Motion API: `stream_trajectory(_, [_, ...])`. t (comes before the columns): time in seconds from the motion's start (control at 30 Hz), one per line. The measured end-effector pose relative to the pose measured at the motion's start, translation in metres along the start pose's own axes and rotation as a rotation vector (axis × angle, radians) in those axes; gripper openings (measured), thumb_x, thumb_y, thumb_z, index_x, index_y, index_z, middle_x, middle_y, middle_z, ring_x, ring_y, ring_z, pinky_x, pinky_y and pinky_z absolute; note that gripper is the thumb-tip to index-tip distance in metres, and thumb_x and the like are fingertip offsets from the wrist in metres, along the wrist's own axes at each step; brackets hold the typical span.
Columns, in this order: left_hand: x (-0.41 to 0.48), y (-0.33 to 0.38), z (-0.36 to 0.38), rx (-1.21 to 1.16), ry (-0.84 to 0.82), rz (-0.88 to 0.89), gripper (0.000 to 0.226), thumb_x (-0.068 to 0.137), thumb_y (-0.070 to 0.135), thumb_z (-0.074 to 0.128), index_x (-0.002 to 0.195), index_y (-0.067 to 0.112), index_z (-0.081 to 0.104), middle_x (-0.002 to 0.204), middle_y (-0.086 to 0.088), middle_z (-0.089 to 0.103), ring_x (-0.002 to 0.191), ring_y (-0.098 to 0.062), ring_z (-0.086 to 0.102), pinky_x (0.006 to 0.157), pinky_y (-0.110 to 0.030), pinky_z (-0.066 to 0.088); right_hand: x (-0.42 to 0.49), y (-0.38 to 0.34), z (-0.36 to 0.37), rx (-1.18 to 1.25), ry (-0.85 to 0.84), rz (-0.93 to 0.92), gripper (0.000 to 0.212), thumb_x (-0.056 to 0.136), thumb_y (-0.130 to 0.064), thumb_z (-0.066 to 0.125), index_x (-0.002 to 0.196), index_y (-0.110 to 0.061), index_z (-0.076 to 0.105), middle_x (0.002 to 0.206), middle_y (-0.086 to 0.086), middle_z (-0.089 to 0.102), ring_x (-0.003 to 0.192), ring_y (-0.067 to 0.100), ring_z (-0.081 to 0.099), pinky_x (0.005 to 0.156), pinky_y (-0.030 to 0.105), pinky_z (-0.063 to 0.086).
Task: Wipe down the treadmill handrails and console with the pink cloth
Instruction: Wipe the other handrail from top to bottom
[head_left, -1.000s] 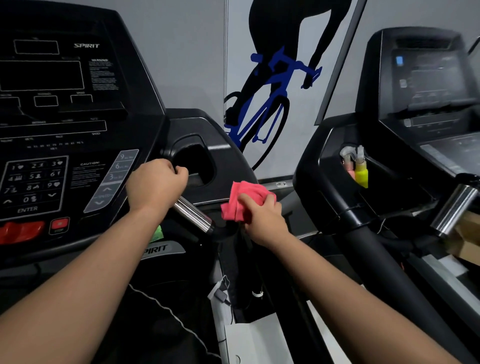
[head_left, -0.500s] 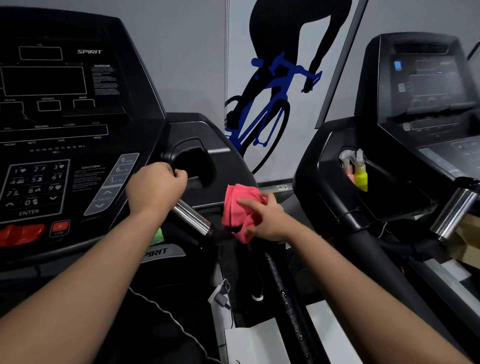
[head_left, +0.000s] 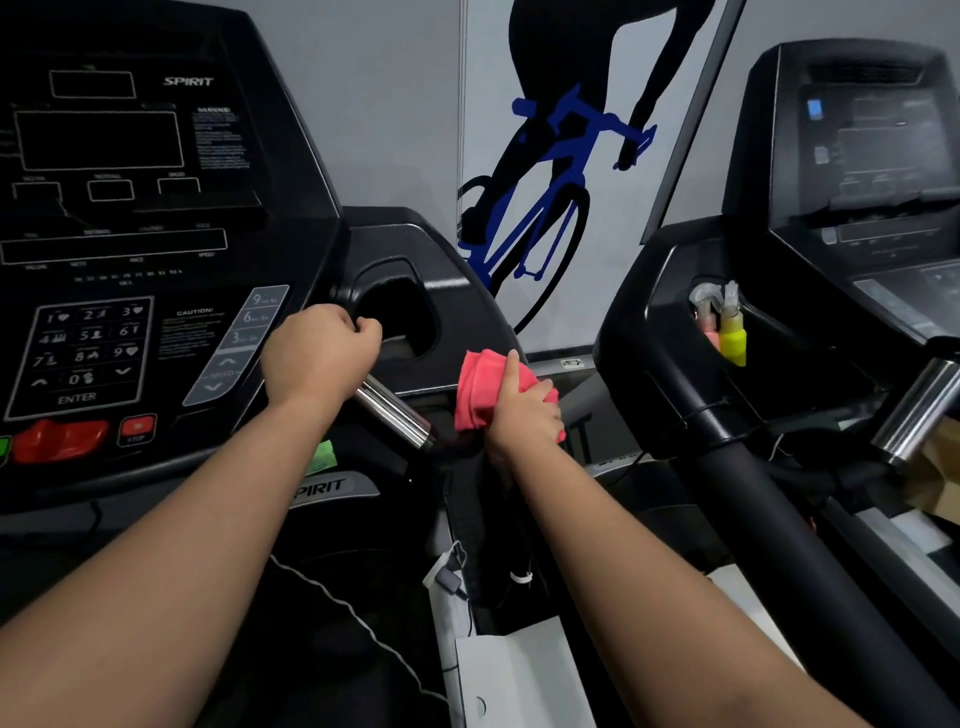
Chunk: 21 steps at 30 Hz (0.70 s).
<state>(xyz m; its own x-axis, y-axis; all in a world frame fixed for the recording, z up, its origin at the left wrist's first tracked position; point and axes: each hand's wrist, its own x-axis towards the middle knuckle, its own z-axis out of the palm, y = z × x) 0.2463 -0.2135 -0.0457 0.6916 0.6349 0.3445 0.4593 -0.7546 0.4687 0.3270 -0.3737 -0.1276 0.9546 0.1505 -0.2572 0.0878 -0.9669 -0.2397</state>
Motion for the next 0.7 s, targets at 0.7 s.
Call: stream_trajectory(0.7, [-0.002, -0.002, -0.002, -0.057, -0.015, 0.005, 0.036, 0.087, 0.032, 0.048, 0.060, 0.009, 0.055, 0.058, -0.006, 0.056, 0.058, -0.024, 0.054, 0.047, -0.027, 0.033, 0.019, 0.013, -0.013, 0.132, 0.004, -0.185, 0.088, 0.088, -0.030, 0.054, 0.151, -0.014, -0.005, 0.140, 0.028, 0.035, 0.123, 0.041, 0.044, 0.098, 0.044, 0.038])
